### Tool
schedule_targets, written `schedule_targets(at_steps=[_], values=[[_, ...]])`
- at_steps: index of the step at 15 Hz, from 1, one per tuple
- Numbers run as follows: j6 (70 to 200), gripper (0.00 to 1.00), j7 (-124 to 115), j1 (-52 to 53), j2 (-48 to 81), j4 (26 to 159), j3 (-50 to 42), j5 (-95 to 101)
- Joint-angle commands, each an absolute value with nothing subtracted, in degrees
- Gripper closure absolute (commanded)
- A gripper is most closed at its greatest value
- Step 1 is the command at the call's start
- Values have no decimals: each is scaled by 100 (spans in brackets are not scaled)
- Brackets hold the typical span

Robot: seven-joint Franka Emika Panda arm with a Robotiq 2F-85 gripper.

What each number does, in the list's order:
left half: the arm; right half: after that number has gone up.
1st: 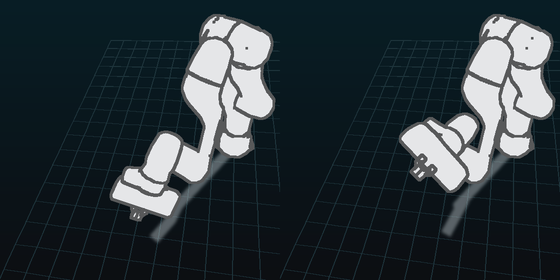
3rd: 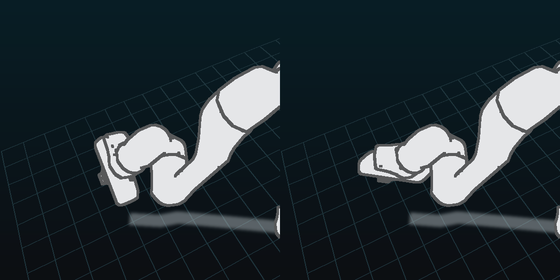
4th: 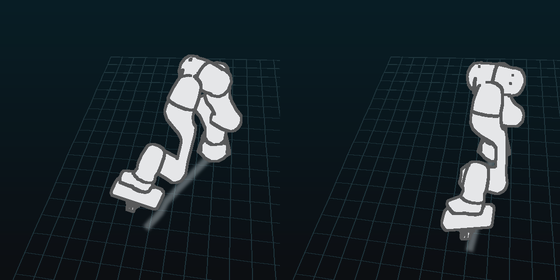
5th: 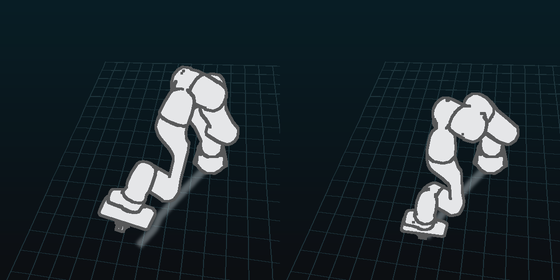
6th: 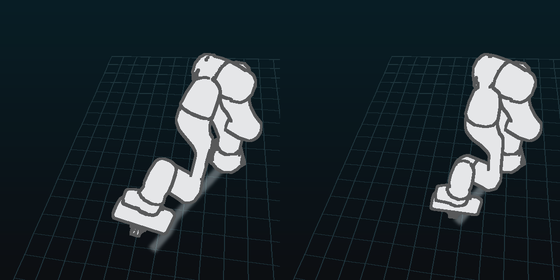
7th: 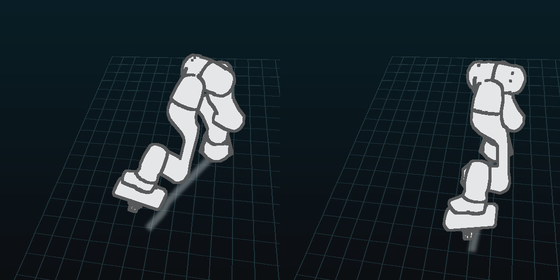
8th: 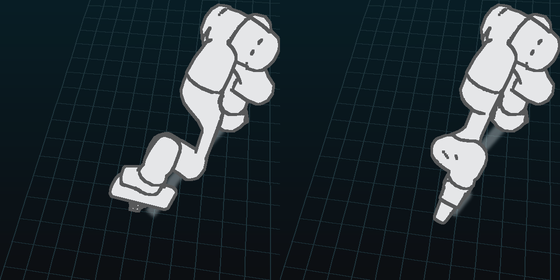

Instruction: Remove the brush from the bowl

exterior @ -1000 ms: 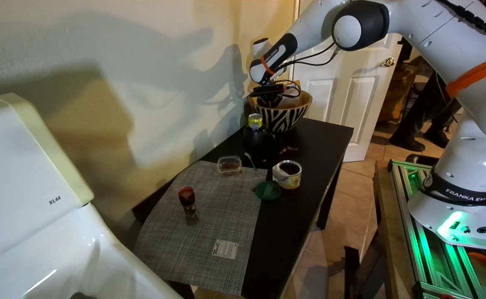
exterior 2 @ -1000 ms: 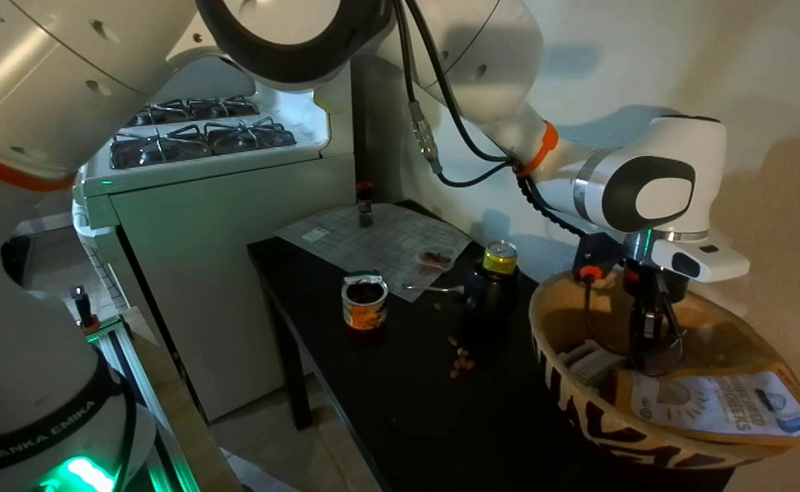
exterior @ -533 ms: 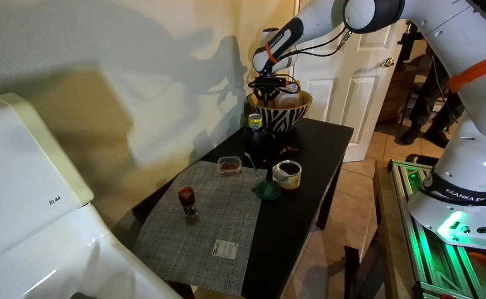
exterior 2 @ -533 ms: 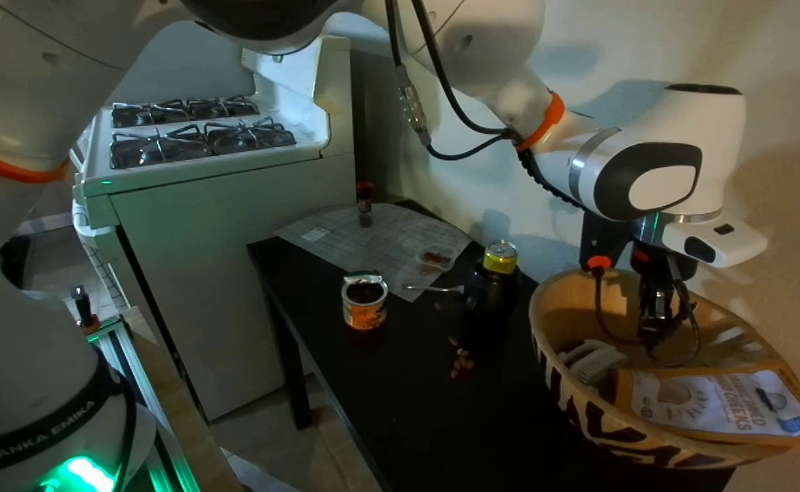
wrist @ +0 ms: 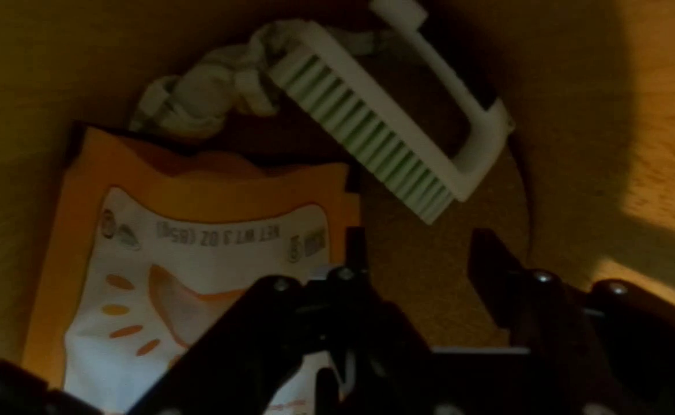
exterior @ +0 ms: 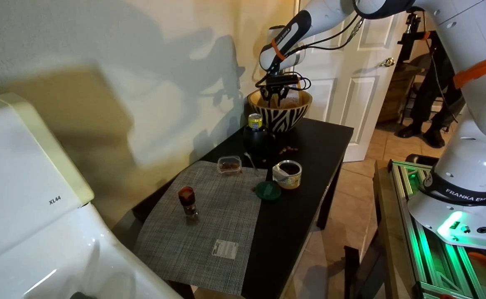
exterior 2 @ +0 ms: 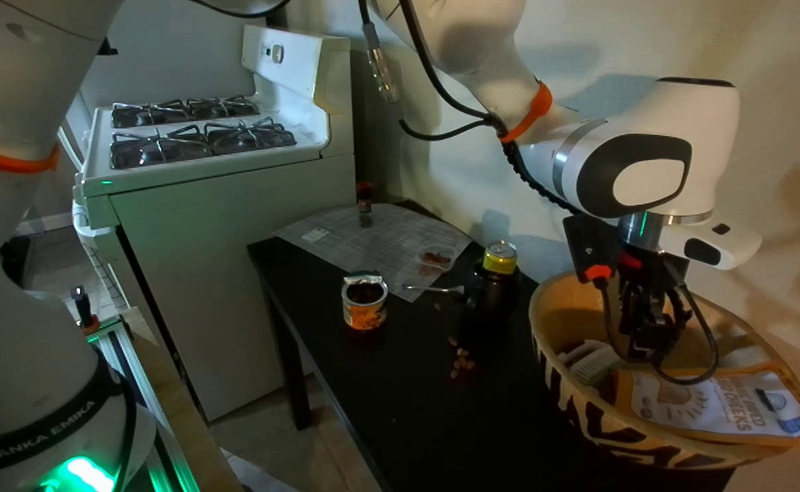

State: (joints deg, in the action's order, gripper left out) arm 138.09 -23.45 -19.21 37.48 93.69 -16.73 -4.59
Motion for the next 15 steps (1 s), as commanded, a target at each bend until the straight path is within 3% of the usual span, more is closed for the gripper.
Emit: schedule_targets(at_steps=[1, 3, 4, 8, 12, 13, 15], values=[[13843, 18, -2015, -1755, 3385, 9951, -1896, -144], [13843, 3, -1904, -1758, 3461, 9926, -1821, -156], [13865, 0, -1829, -1765, 3463, 9949, -1753, -212], [13729, 0, -1633, -1678, 3590, 9892, -1616, -197], [13661, 23, -1719, -1623, 3694, 9833, -1723, -129], [13673, 15, -1731, -1620, 3705, 9841, -1784, -71], [13693, 9, -1739, -1618, 3707, 9859, -1919, 72]])
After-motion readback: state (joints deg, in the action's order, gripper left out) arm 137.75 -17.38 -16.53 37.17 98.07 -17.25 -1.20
